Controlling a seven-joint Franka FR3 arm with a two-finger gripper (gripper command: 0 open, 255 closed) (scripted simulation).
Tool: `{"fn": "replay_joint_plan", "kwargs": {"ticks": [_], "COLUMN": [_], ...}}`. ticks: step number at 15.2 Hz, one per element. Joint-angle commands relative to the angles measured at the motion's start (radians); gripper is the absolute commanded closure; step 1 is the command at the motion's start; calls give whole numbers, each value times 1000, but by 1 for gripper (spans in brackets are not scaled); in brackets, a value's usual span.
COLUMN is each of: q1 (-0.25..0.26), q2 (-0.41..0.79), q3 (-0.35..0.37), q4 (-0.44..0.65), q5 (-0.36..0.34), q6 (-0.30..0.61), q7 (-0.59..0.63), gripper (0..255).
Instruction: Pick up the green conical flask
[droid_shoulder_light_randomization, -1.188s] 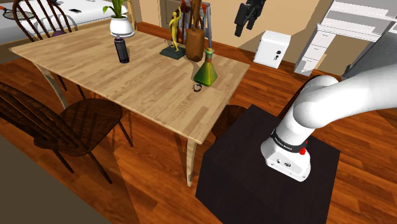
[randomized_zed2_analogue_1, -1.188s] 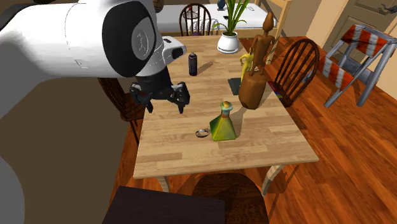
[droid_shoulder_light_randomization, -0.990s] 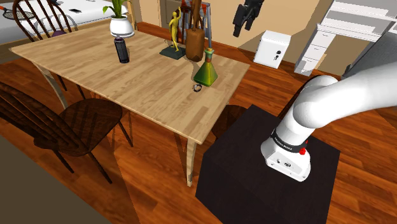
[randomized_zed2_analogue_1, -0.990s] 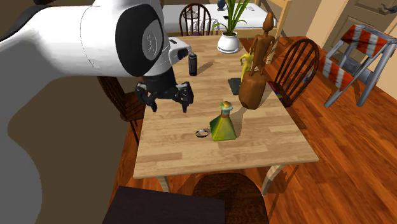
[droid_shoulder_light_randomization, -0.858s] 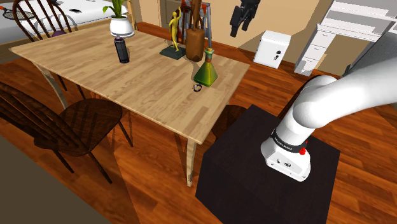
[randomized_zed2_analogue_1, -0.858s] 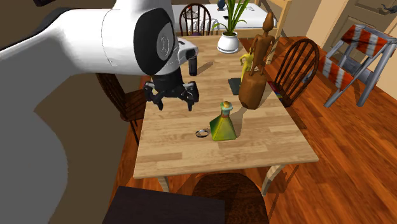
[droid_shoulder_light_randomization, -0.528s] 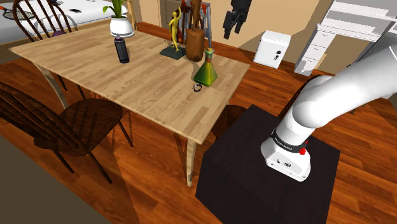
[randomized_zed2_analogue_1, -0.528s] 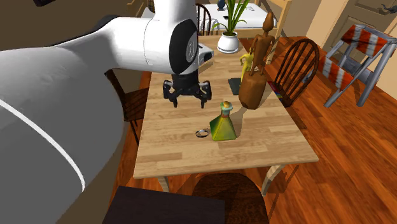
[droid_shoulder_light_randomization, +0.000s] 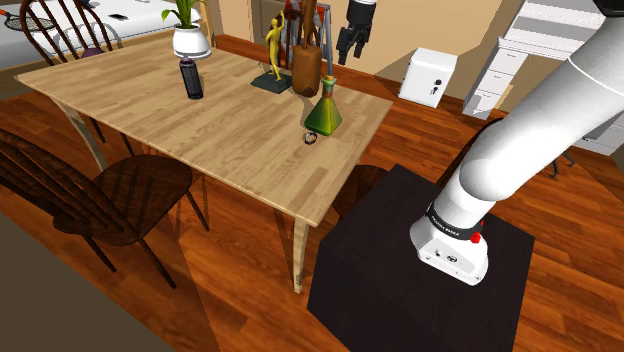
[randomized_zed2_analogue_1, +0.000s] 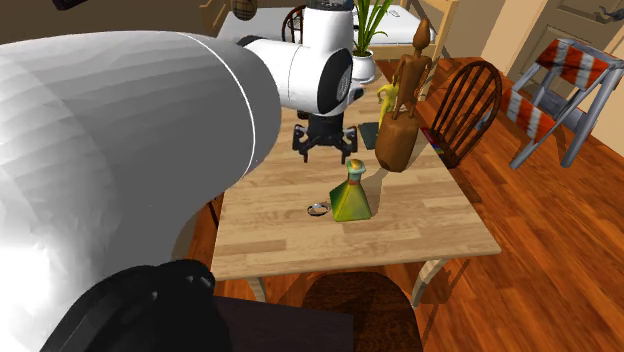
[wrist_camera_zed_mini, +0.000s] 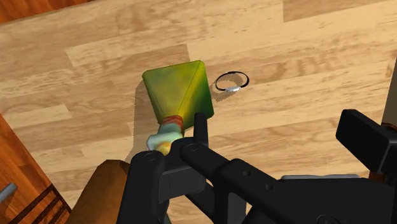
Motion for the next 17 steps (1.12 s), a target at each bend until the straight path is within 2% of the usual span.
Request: {"fn": "replay_joint_plan", "kwargs": {"ticks": [1, 7, 14, 17], "q1": [-2, -30, -100, -101], "q2": [83, 330, 628, 639], "q3": [-20, -59, -59, -56], "q4": [50, 240, 532, 506], "q5": [23, 113, 216, 220], "q6": [23, 42, 1, 36], "q7": [-35, -142, -238, -242], "gripper": [0, 0, 0, 0]}}
